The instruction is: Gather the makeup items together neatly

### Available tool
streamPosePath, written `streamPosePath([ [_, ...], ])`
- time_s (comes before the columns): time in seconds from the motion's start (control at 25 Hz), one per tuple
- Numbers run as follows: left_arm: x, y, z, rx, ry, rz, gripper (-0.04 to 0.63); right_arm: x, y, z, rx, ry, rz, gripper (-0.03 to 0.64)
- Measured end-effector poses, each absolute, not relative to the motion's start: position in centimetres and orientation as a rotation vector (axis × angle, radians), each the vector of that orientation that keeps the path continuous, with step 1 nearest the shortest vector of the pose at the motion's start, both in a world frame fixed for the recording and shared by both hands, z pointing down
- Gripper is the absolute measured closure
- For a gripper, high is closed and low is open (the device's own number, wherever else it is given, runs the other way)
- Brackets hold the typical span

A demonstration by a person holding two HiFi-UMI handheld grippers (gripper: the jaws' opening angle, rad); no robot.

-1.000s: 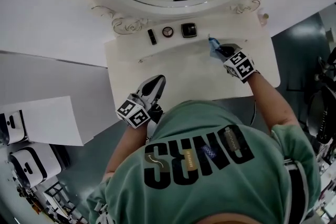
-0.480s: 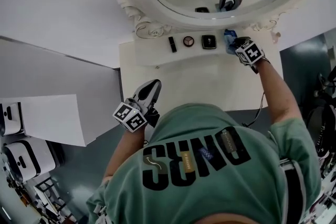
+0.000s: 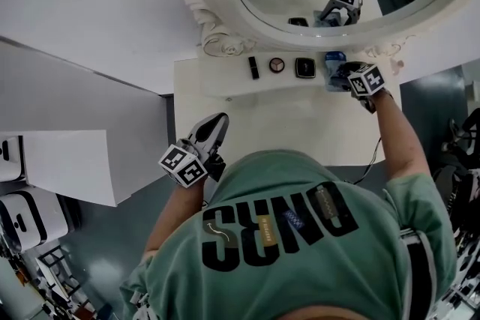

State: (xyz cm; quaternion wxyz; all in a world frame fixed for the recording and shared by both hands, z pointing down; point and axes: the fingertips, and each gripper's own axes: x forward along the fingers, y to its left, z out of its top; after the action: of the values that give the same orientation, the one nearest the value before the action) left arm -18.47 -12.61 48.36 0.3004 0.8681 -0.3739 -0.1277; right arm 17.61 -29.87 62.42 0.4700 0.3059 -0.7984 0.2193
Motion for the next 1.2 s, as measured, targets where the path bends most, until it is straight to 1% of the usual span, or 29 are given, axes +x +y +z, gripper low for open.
streamPosePath([
  [0.2, -17.4, -12.1, 47.9, 2.300, -1.002, -0.342, 0.597, 17.4, -29.3, 62.3, 0.713, -1.948, 0.527, 0.256],
  [0.44, -15.4, -11.3, 47.2, 2.316, -1.025, -0.336, 0.597, 17.4, -30.1, 61.6, 0.838, -1.987, 0.584, 0.250],
  [0.64, -13.1, -10.6, 45.5, 2.350, -1.033, -0.350, 0.597, 16.6, -29.2, 55.6, 0.885, -2.163, 0.555, 0.252],
  [0.88, -10.7, -10.8, 41.7, 2.469, -1.058, -0.343, 0.597, 16.2, -24.1, 46.3, 0.932, -2.469, 0.507, 0.258],
  [1.08, -9.0, -10.3, 38.4, 2.529, -1.064, -0.373, 0.597, 15.4, -18.1, 42.2, 0.936, -2.664, 0.454, 0.473],
  [1.16, -8.4, -10.1, 37.8, 2.552, -1.052, -0.381, 0.597, 15.1, -16.3, 41.8, 0.953, -2.709, 0.448, 0.529],
  [1.2, -8.1, -10.0, 37.6, 2.559, -1.045, -0.381, 0.597, 15.0, -15.6, 41.7, 0.968, -2.723, 0.441, 0.570],
])
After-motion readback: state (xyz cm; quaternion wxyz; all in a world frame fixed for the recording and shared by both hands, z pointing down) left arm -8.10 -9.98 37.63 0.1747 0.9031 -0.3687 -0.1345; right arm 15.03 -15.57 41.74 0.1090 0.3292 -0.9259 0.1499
